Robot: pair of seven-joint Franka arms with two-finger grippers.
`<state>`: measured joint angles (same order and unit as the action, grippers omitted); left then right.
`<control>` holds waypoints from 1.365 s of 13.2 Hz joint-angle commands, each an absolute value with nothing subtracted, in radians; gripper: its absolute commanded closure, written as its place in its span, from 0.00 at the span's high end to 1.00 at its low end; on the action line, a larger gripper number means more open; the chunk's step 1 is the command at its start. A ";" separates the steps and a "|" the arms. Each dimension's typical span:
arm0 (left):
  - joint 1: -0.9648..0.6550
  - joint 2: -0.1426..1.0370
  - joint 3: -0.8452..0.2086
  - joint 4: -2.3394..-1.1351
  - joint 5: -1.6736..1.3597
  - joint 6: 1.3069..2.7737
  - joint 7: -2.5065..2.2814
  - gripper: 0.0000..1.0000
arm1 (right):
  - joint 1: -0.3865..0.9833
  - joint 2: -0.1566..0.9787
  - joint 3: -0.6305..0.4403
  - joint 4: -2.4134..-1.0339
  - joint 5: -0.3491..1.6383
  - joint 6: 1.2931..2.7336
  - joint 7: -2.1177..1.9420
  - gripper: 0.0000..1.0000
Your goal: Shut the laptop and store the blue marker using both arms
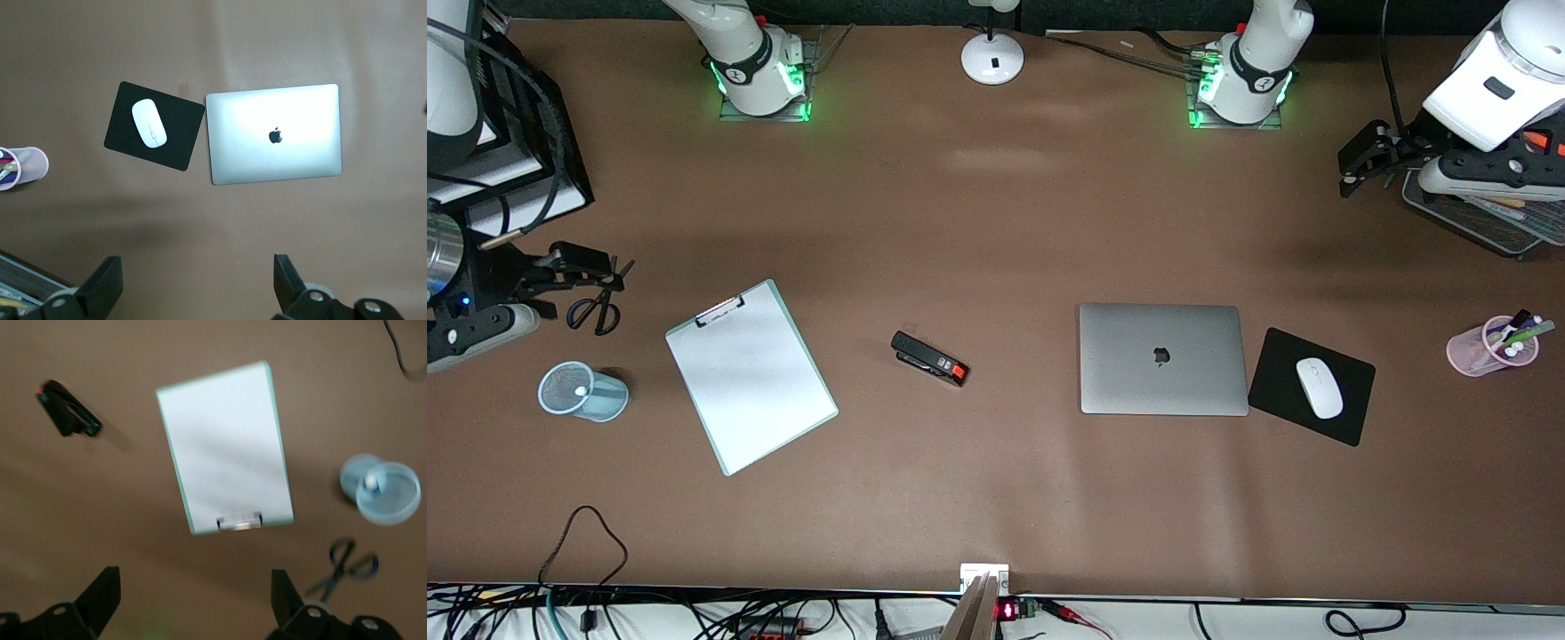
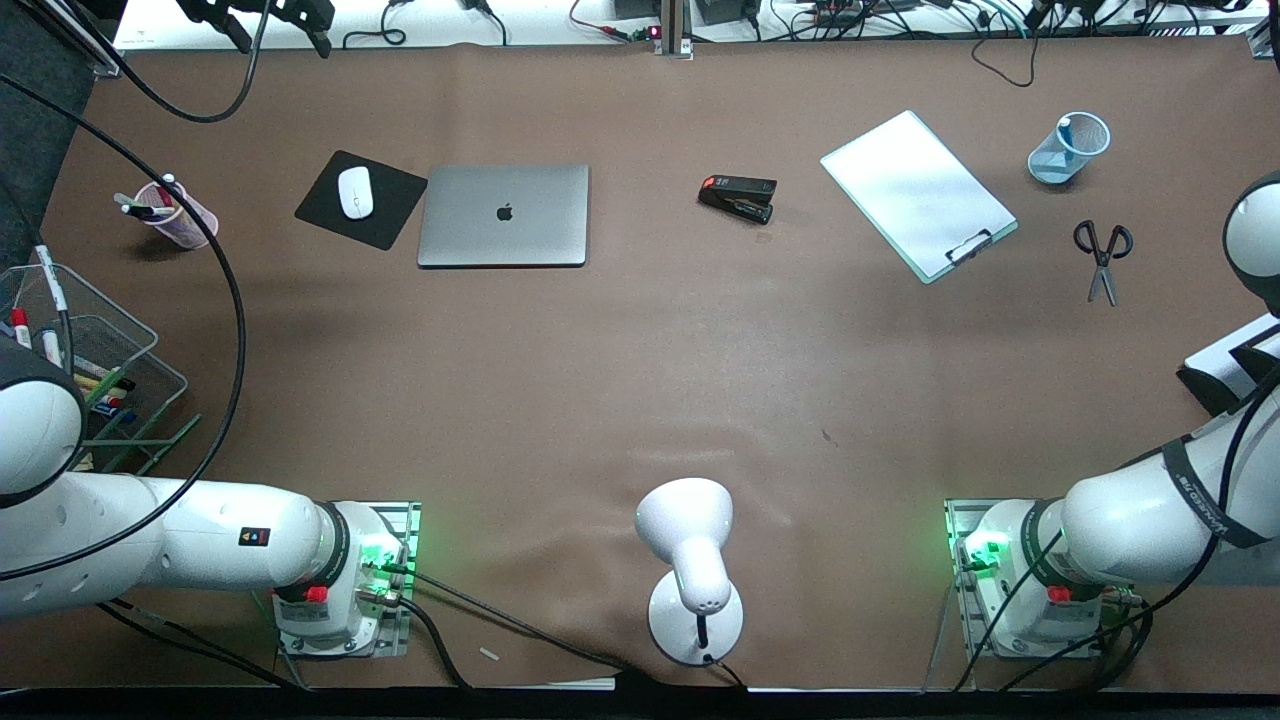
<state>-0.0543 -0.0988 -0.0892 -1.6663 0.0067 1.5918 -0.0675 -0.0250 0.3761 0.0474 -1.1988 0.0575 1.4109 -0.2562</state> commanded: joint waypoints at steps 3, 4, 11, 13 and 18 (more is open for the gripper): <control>-0.054 -0.103 -0.094 -1.667 0.006 1.594 -0.048 1.00 | -0.001 0.240 0.026 -1.308 -0.041 1.342 -0.097 1.00; -0.054 -0.103 -0.100 -1.667 0.008 1.592 -0.048 1.00 | 0.002 0.220 0.000 -1.319 -0.040 1.342 -0.098 1.00; -0.052 -0.106 -0.115 -1.655 0.008 1.571 -0.054 1.00 | 0.003 0.104 -0.080 -1.462 -0.034 1.399 -0.052 1.00; -0.052 -0.109 -0.117 -1.655 0.008 1.571 -0.054 1.00 | -0.002 0.098 -0.081 -1.476 -0.031 1.413 -0.051 1.00; -0.052 -0.114 -0.120 -1.651 0.008 1.557 -0.063 1.00 | -0.002 -0.038 -0.081 -1.669 -0.026 1.549 -0.048 1.00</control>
<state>-0.0549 -0.1062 -0.1139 -1.6637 0.0067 1.5785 -0.0673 -0.0077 0.0555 -0.0791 -1.5605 -0.0267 1.5048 -0.0676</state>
